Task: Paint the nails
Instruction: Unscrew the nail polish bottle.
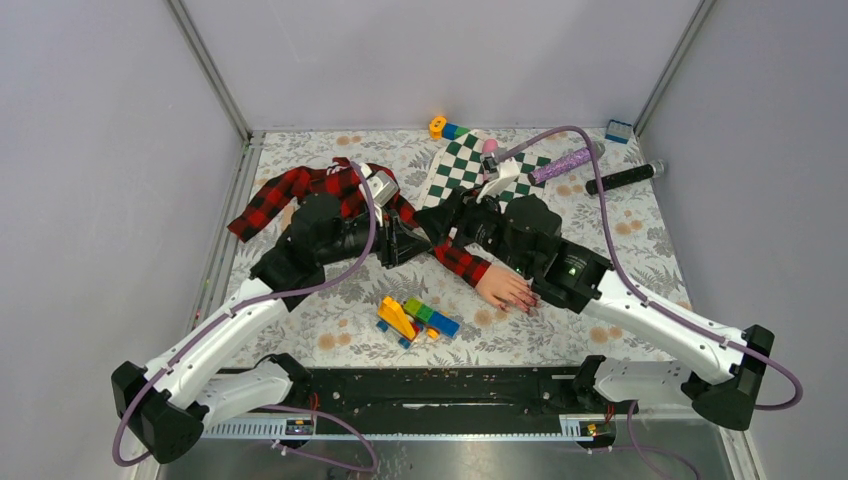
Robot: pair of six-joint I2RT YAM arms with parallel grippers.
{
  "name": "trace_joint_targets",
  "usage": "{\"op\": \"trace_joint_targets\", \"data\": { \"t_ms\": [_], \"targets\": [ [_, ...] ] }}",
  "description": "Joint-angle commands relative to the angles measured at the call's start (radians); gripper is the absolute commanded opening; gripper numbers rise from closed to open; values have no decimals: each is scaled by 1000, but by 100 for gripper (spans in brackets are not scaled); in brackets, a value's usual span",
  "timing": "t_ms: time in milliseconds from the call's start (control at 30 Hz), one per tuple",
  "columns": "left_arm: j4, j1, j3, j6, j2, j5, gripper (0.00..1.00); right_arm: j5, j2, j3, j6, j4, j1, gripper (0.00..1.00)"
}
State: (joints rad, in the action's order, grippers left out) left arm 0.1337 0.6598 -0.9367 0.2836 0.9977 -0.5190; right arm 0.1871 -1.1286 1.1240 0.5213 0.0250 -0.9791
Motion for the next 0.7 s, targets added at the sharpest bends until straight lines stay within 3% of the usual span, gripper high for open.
{"op": "trace_joint_targets", "data": {
  "t_ms": [0, 333, 600, 667],
  "targets": [
    [-31, 0, -51, -12, 4, 23, 0, 44, -31, 72, -5, -63, -14, 59],
    [-28, 0, -53, -12, 12, 20, 0, 28, -73, 92, 5, -79, -13, 54],
    [-28, -1, -57, -9, 18, 4, 0, 1, -74, 89, 9, -56, -14, 7],
    [-37, -4, -56, -7, 14, -21, 0, 0, -62, 78, 1, -46, -14, 0]
  ]
}}
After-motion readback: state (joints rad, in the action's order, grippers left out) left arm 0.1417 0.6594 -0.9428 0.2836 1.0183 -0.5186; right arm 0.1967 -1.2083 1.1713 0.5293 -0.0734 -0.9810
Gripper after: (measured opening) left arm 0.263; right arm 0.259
